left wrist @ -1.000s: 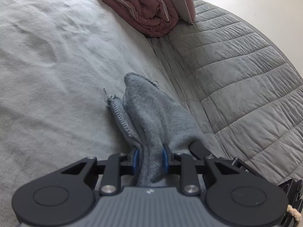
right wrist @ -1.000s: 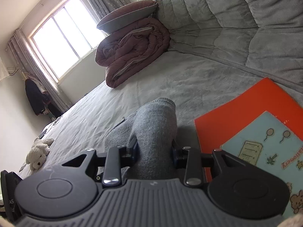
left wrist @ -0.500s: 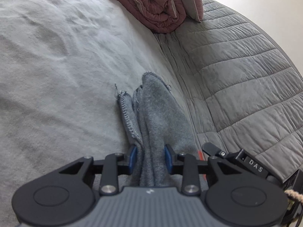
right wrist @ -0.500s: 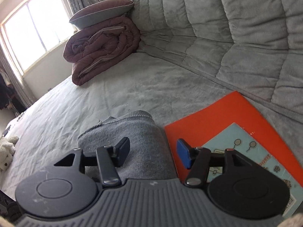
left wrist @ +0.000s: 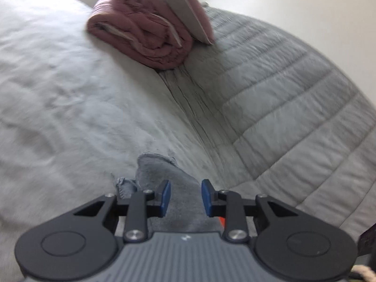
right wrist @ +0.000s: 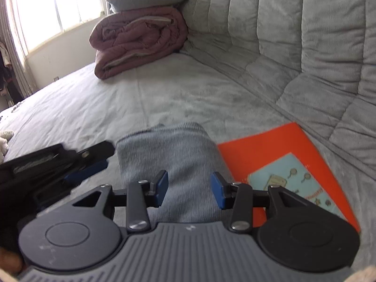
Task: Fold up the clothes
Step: 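Carry the folded sweater with both grippers beside the orange folder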
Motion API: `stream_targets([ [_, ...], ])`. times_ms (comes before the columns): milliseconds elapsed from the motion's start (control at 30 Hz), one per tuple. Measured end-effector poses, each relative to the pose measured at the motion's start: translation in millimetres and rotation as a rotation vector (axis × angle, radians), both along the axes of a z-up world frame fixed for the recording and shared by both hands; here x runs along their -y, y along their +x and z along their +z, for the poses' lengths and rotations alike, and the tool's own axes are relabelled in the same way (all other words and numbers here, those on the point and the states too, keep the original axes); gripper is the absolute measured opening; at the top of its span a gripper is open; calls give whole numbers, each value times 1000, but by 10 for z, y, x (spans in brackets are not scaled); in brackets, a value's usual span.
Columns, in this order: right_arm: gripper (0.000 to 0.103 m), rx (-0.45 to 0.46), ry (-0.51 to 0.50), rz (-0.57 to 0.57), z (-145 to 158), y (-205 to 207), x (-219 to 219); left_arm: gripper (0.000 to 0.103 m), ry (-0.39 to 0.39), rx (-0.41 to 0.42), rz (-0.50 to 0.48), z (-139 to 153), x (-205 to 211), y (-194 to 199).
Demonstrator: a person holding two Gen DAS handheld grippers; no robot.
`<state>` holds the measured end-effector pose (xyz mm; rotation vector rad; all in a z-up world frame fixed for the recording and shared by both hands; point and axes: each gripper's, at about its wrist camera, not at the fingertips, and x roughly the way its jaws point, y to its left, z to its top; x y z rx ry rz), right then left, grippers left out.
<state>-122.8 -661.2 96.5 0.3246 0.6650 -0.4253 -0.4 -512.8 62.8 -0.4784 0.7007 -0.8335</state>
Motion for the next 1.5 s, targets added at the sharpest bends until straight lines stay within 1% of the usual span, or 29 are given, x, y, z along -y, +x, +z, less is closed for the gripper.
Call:
stream_targets([
  [67, 44, -32, 7, 13, -76, 10, -11, 28, 70, 48, -4, -65, 132, 6],
  [133, 44, -64, 15, 27, -156, 23, -21, 28, 130, 64, -12, -178, 186, 18],
  [200, 44, -91, 19, 41, -227, 28, -22, 28, 166, 64, -18, -273, 204, 43],
  [267, 44, -92, 22, 55, -258, 21, -9, 31, 196, 83, -18, -336, 207, 45],
  [333, 45, -96, 27, 67, -283, 35, -6, 32, 209, 90, -21, -369, 215, 48],
  [433, 49, -112, 20, 88, -318, 62, -36, 32, 221, 91, -22, -389, 229, 53],
  [500, 49, -120, 17, 97, -328, 70, -50, 32, 237, 101, -26, -390, 237, 41],
  [633, 49, -120, 17, 103, -337, 56, -50, 37, 262, 109, -28, -411, 236, 37],
  [833, 49, -135, 7, 117, -294, 20, -99, 37, 334, 172, -25, -409, 293, -37],
  [967, 49, -151, -2, 136, -301, -10, -148, 38, 326, 144, -15, -420, 289, -10],
  [1100, 49, -168, -19, 147, -362, 8, -172, 41, 325, 141, -16, -438, 275, -4],
  [1167, 49, -171, -24, 146, -356, 18, -176, 44, 339, 153, -17, -427, 285, -2],
  [1233, 49, -167, -24, 141, -326, 19, -177, 51, 355, 164, -20, -412, 288, 7],
  [1267, 50, -163, -23, 139, -306, 17, -177, 52, 363, 169, -22, -403, 285, 16],
  [1367, 50, -165, -27, 133, -271, 7, -205, 52, 386, 159, -20, -354, 269, 32],
  [1500, 50, -182, -52, 124, -228, -25, -262, 52, 439, 151, 1, -237, 246, -16],
])
